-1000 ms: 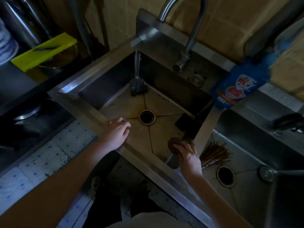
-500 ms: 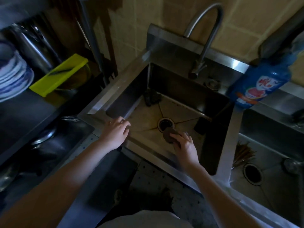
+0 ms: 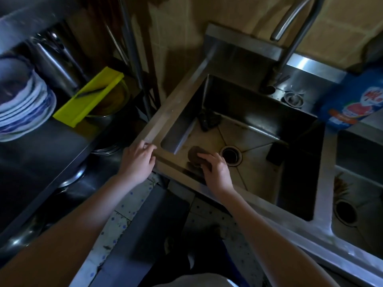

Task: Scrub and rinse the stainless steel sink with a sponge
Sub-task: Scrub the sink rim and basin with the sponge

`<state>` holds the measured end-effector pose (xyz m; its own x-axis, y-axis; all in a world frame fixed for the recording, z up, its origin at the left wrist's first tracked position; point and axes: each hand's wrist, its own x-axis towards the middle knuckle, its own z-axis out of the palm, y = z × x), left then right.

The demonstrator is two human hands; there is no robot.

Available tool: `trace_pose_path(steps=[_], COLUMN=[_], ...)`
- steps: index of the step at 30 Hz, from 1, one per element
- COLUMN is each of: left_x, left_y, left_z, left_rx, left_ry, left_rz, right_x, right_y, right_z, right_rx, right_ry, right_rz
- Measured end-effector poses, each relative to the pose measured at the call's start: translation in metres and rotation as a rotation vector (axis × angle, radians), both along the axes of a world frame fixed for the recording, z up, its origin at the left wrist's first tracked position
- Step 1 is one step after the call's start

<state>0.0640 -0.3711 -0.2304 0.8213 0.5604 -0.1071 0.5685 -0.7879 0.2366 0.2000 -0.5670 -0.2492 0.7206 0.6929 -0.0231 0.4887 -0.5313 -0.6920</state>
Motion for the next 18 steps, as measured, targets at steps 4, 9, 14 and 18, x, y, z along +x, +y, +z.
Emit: trace_pose_path(steps=[4,9,14,18], left_x=[0.007,0.022,0.042,0.067], left_y=[0.013,0.029,0.050,0.069], left_z=[-0.001,-0.002,-0.003,-0.007], left_rx=[0.008,-0.001,-0.006,0.007], left_ry=[-0.004,0.009,-0.023,-0.016], left_rz=[-0.016,-0.020,-0.011,-0.017], right_x=[-0.004,0.002,0.024,0.042], right_y=[0.032,0.067,0.094,0.120], right_z=[-0.004,-0.008,-0.016,-0.024], right_rx=[0.019,0.064,0.109,0.203], right_ry=[0.038,0.064,0.170,0.348], right_rz=[0.041,0.094,0.085,-0.048])
